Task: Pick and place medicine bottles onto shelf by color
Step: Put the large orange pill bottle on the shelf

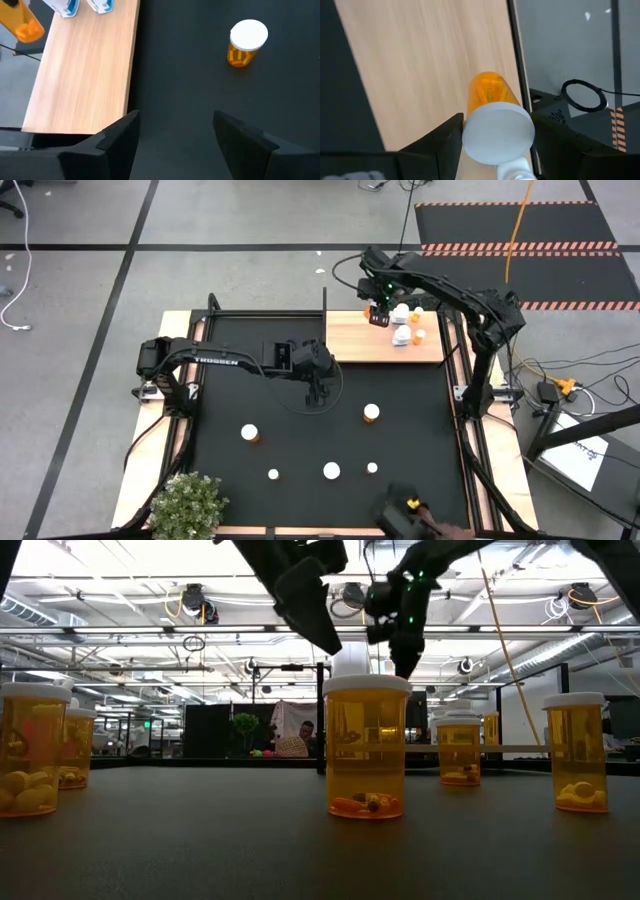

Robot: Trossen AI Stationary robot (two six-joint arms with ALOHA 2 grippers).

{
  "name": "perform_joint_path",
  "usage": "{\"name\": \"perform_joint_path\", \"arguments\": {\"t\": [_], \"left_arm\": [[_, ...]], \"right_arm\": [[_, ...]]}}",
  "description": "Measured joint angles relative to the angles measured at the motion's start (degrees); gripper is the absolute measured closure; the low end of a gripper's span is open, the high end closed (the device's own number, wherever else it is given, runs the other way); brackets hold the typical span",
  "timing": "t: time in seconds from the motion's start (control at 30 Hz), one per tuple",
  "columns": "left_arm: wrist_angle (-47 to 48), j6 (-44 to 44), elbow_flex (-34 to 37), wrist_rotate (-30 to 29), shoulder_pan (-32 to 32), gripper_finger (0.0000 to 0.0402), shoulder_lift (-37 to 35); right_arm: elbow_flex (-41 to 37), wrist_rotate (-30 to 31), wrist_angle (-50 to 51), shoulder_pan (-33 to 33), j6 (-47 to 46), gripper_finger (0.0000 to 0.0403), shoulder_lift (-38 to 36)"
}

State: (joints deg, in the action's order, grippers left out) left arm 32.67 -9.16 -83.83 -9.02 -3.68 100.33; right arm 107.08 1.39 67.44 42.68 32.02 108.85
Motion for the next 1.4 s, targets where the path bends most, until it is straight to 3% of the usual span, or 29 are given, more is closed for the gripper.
{"name": "perform_joint_path", "arguments": {"t": [0.33,1.4], "left_arm": [[0.0,-1.2,0.0,2.5,0.0,0.0151,0.0],[-1.5,-2.4,0.0,3.6,0.6,0.0151,0.0]], "right_arm": [[0.2,-0.2,1.9,3.0,10.0,0.0192,4.3],[-5.7,0.0,-3.5,3.6,13.1,0.0179,4.2]]}}
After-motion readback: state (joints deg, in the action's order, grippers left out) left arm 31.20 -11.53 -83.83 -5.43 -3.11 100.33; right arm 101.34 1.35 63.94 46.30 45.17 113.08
